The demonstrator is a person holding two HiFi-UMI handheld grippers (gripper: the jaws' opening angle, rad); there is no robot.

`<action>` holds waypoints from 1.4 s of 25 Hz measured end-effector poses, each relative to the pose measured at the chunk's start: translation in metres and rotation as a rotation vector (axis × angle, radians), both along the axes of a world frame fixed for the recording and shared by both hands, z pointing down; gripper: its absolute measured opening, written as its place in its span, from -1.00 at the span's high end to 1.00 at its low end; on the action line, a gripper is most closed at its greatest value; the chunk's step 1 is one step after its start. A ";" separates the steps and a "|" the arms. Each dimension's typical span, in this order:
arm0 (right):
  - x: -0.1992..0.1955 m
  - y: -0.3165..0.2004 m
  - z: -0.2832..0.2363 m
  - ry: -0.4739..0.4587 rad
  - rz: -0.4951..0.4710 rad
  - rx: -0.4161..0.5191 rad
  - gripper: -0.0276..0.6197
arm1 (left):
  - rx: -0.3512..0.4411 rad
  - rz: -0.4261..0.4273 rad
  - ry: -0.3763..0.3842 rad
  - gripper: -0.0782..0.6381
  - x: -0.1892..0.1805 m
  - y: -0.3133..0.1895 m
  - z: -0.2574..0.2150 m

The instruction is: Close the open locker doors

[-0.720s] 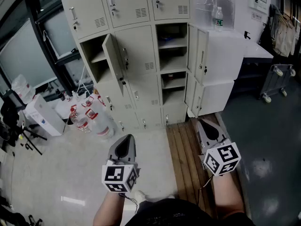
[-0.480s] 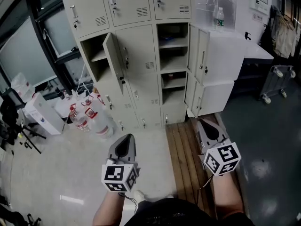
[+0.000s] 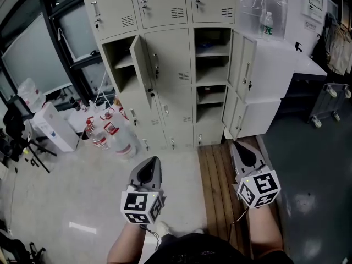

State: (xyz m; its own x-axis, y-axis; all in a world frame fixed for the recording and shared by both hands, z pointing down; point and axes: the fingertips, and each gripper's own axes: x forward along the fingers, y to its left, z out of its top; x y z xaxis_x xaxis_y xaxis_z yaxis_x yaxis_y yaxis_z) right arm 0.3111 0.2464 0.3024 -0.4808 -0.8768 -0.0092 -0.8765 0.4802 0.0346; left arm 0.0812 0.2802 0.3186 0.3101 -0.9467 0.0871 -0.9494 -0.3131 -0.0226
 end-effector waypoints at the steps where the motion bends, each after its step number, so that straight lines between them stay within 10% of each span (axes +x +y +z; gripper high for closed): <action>1: -0.002 -0.002 0.001 -0.009 -0.004 -0.004 0.93 | 0.001 -0.002 -0.003 0.77 -0.002 0.000 0.000; 35: -0.177 -0.090 0.000 -0.011 0.020 -0.058 0.93 | -0.020 0.036 0.032 0.77 -0.169 -0.088 0.006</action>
